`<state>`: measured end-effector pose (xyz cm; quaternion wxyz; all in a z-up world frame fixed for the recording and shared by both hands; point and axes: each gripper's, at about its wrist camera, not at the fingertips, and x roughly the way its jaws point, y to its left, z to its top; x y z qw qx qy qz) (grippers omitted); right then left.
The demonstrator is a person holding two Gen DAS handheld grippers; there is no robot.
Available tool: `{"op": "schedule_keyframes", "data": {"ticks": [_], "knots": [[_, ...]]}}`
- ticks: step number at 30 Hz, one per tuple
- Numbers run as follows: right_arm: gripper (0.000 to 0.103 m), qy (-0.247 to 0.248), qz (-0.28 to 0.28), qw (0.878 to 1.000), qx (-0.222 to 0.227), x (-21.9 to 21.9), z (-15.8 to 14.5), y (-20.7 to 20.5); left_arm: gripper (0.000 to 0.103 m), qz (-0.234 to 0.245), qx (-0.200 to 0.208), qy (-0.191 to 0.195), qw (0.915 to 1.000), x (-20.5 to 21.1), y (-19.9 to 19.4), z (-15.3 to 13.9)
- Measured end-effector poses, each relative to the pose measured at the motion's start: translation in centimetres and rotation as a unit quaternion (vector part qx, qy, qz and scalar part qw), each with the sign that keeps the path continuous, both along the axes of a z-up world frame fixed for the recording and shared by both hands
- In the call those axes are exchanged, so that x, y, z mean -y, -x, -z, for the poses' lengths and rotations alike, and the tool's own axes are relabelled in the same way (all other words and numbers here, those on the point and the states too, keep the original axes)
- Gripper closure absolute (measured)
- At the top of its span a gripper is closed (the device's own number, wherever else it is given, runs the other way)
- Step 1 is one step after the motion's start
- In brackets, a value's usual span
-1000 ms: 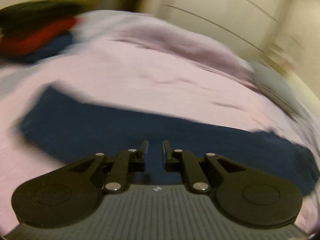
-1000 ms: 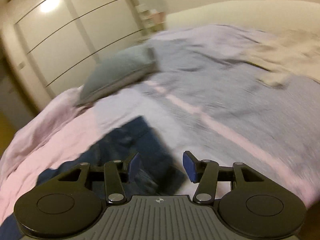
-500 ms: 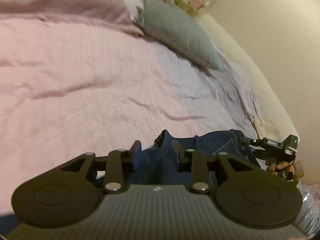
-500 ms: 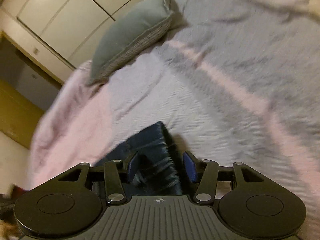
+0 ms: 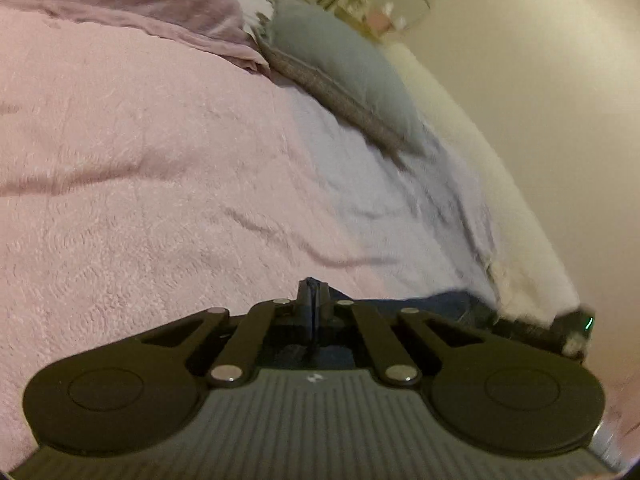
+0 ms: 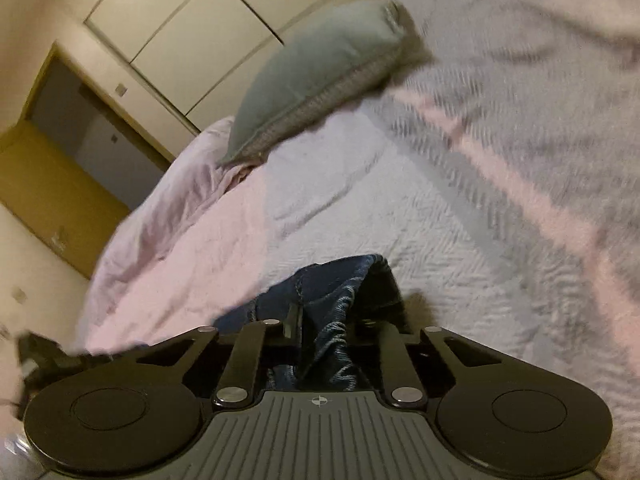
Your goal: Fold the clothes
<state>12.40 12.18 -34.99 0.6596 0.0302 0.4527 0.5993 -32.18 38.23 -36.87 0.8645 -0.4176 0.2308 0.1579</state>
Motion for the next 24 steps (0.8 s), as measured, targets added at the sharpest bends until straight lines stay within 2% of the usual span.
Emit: {"op": "schedule_keyframes", "data": {"ticks": [3, 6, 7, 8, 9, 10, 11, 14, 15, 17, 20, 22, 24], "knots": [[0.09, 0.025, 0.029, 0.999, -0.013, -0.8, 2.2, 0.3, 0.103, -0.002, -0.054, -0.059, 0.9968, 1.3, -1.4, 0.9], [0.086, 0.038, 0.035, 0.998, 0.023, -1.0, 1.1, 1.2, 0.099, -0.012, -0.059, -0.091, 0.9941, 1.8, -1.3, 0.3], [0.08, 0.042, 0.036, 0.998, 0.04, -0.9, 0.5, 1.6, 0.099, -0.019, -0.06, -0.101, 0.9929, 1.9, -1.0, 0.0], [0.073, 0.048, 0.042, 0.996, 0.064, -0.7, -0.2, 2.0, 0.094, -0.031, -0.064, -0.113, 0.9911, 1.9, -0.4, -0.5], [0.06, 0.055, 0.049, 0.993, 0.091, -0.4, -0.9, 2.5, 0.093, -0.044, -0.069, -0.124, 0.989, 1.9, 0.2, -0.9], [0.056, 0.062, 0.057, 0.989, 0.119, -0.2, -1.5, 3.0, 0.092, -0.062, -0.074, -0.133, 0.9863, 1.9, 1.0, -1.4], [0.056, 0.062, 0.072, 0.985, 0.148, 0.3, -2.2, 3.6, 0.092, -0.081, -0.075, -0.141, 0.9839, 2.1, 2.1, -2.0], [0.055, 0.046, 0.111, 0.965, 0.235, 1.1, -4.6, 6.1, 0.093, -0.074, -0.037, -0.125, 0.9887, 3.2, 4.1, -3.0], [0.055, 0.034, 0.107, 0.962, 0.25, 0.9, -5.2, 7.0, 0.093, -0.069, -0.026, -0.121, 0.9899, 3.7, 4.6, -3.3], [0.055, 0.006, 0.066, 0.964, 0.256, -0.4, -5.9, 9.0, 0.093, -0.035, -0.031, -0.124, 0.9912, 5.1, 4.1, -3.1], [0.056, 0.0, -0.038, 0.964, 0.264, -3.7, -4.8, 12.8, 0.095, 0.026, -0.069, -0.165, 0.9836, 7.3, 1.8, -1.6], [0.056, 0.014, -0.09, 0.953, 0.289, -5.5, -3.0, 14.4, 0.097, 0.026, -0.092, -0.193, 0.9766, 7.5, 0.9, -0.1], [0.056, 0.051, -0.088, 0.936, 0.338, -6.7, -0.4, 14.5, 0.1, 0.003, -0.096, -0.2, 0.9751, 6.3, 1.3, 1.1]]}}
